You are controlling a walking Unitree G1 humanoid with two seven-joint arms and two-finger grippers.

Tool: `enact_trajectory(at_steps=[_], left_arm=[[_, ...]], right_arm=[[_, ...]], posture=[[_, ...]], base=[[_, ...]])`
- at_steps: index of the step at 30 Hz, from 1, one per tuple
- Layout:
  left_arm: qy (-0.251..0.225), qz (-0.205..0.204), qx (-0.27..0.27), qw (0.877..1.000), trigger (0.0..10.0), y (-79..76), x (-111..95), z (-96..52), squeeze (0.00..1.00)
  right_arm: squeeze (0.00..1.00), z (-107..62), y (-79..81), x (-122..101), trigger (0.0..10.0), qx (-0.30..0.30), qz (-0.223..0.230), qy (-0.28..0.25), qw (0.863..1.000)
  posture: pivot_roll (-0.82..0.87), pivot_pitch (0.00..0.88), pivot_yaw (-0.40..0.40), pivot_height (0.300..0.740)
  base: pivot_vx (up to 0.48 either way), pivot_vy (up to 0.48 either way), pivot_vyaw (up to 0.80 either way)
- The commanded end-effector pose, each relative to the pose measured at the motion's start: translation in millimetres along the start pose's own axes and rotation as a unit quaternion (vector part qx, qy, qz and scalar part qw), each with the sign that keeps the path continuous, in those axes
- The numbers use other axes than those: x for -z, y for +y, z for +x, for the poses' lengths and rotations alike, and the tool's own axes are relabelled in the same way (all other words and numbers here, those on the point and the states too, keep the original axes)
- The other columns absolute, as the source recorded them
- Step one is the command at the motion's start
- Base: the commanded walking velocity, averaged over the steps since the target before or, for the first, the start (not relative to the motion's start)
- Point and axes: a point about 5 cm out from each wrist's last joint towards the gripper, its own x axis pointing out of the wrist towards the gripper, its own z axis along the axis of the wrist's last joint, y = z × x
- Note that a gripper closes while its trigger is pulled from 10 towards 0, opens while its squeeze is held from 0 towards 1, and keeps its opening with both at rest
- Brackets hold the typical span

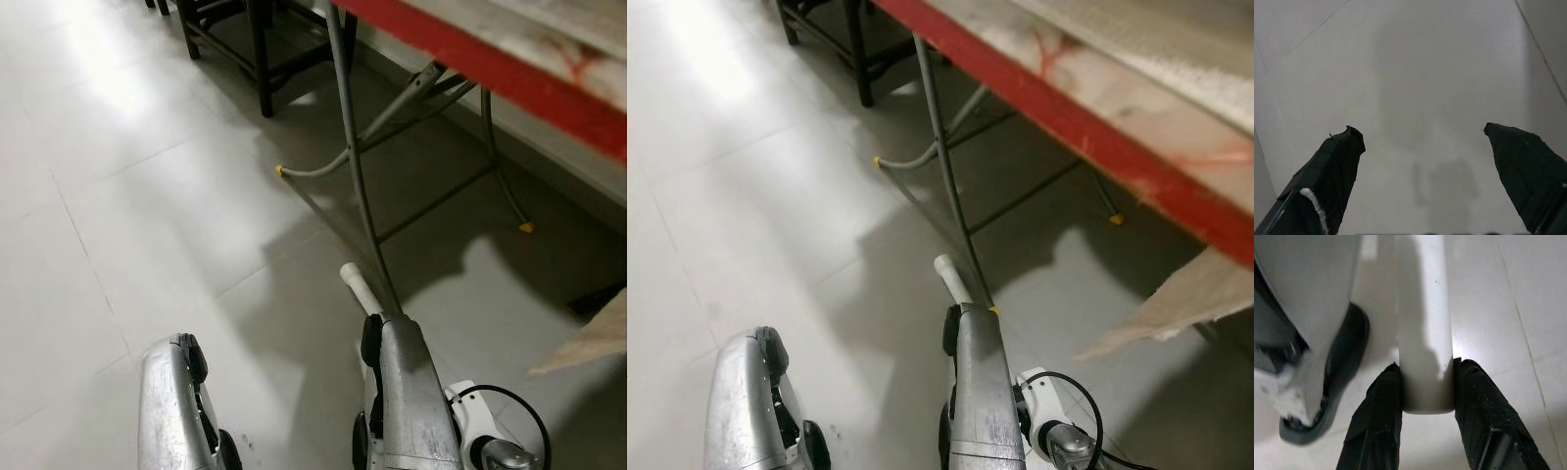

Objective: Building children table

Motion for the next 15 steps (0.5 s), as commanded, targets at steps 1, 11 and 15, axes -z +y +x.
enact_trajectory(at_steps=[1, 11, 15], left_arm=[[0.027, 0.011, -0.004, 1.000, 10.0, 5.3, 15.1, -8.8, 0.00], [0.030, 0.012, -0.005, 0.999, 10.0, 5.9, 16.8, -9.8, 0.00], [0.030, 0.012, -0.005, 0.999, 10.0, 5.5, 17.0, -9.9, 0.00]], right_arm=[[0.00, -6.3, -2.9, 24.3, 10.0, 0.010, 0.009, 0.043, 0.999], [0.00, -7.6, -6.8, 24.3, 10.0, 0.012, 0.002, 0.042, 0.999], [0.00, -7.3, -7.2, 22.6, 10.0, 0.011, 0.003, 0.039, 0.999]], posture=[[0.03, 0.303, -0.022, 0.449], [0.03, 0.305, -0.023, 0.484], [0.03, 0.304, -0.025, 0.494]], base=[[0.000, 0.000, 0.00], [0.000, 0.000, 0.00], [0.000, 0.000, 0.00]])
